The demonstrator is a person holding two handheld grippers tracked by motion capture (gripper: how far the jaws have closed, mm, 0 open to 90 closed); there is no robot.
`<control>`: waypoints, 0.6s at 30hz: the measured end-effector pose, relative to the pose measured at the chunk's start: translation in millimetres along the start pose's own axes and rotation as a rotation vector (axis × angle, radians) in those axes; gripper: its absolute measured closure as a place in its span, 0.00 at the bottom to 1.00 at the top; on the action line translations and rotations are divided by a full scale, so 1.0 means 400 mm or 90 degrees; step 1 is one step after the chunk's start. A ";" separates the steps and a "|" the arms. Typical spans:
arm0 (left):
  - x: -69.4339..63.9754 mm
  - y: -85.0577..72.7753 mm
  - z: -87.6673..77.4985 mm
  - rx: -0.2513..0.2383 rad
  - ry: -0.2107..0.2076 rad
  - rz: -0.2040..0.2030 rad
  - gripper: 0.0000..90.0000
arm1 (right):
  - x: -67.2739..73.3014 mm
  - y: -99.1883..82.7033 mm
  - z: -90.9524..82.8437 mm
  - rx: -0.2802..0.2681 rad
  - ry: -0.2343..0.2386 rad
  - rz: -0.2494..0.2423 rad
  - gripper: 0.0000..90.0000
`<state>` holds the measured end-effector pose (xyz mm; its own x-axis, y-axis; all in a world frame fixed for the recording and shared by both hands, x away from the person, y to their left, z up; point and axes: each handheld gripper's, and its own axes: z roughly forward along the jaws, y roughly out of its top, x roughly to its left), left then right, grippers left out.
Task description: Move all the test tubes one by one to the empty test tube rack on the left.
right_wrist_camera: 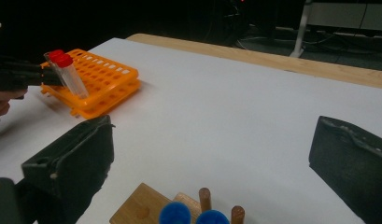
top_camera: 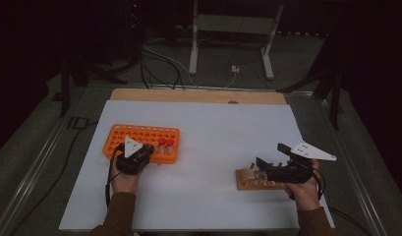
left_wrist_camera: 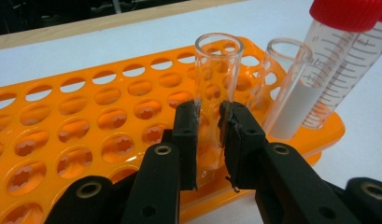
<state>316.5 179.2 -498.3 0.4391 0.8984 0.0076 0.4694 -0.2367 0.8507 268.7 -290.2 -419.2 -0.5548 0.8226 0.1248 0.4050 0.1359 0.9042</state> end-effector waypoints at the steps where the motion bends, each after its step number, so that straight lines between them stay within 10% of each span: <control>1: 0.000 -0.001 0.000 0.001 -0.001 -0.001 0.85 | 0.001 0.000 0.000 0.000 0.001 -0.001 0.00; 18: 0.015 -0.013 -0.022 -0.001 -0.014 -0.028 0.66 | -0.002 0.000 -0.004 0.001 0.001 -0.004 0.00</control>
<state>310.0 189.1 -498.2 0.4352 0.8994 -0.0411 0.4872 -0.1969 0.8508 268.1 -291.7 -418.6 -0.5580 0.8211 0.1201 0.4030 0.1416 0.9042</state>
